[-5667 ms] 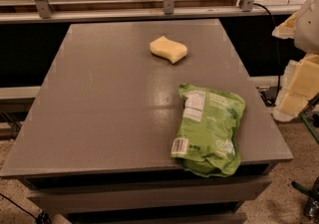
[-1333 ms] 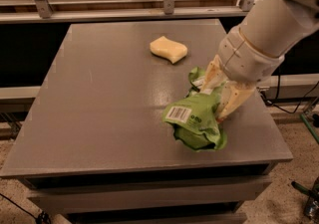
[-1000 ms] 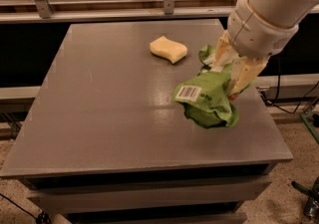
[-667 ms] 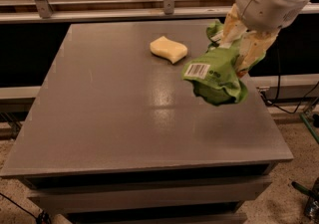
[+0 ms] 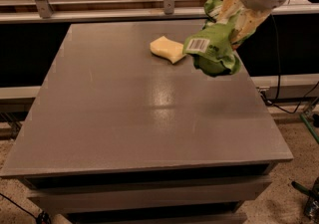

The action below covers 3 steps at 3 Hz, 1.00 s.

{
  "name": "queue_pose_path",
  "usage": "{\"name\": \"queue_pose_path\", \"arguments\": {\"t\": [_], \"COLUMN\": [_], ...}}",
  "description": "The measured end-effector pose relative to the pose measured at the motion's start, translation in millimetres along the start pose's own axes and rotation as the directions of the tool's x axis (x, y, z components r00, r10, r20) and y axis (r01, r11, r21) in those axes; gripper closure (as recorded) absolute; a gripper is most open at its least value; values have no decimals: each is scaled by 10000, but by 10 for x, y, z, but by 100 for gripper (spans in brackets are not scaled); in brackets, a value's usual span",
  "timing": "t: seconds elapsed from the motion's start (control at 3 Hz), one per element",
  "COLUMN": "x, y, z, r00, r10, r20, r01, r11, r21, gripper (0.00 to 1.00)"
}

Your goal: Move green rice chip bag near sponge

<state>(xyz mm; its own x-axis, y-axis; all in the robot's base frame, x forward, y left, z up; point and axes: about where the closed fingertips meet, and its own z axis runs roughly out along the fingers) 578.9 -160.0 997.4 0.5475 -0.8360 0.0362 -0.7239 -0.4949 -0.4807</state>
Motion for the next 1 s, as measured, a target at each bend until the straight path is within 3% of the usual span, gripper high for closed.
{"name": "queue_pose_path", "arguments": {"t": [0.33,0.67,1.0], "x": [167,408,511], "y": [-203,-337,-435], "z": [210,367,455], "r00": [9994,9981,9954], "r10": [-342,-593,-933], "r20": [-84,-155,-199], "r01": [344,598,941], "r11": [9988,9975,9945], "r21": [335,375,468], "gripper": [100,83,59]}}
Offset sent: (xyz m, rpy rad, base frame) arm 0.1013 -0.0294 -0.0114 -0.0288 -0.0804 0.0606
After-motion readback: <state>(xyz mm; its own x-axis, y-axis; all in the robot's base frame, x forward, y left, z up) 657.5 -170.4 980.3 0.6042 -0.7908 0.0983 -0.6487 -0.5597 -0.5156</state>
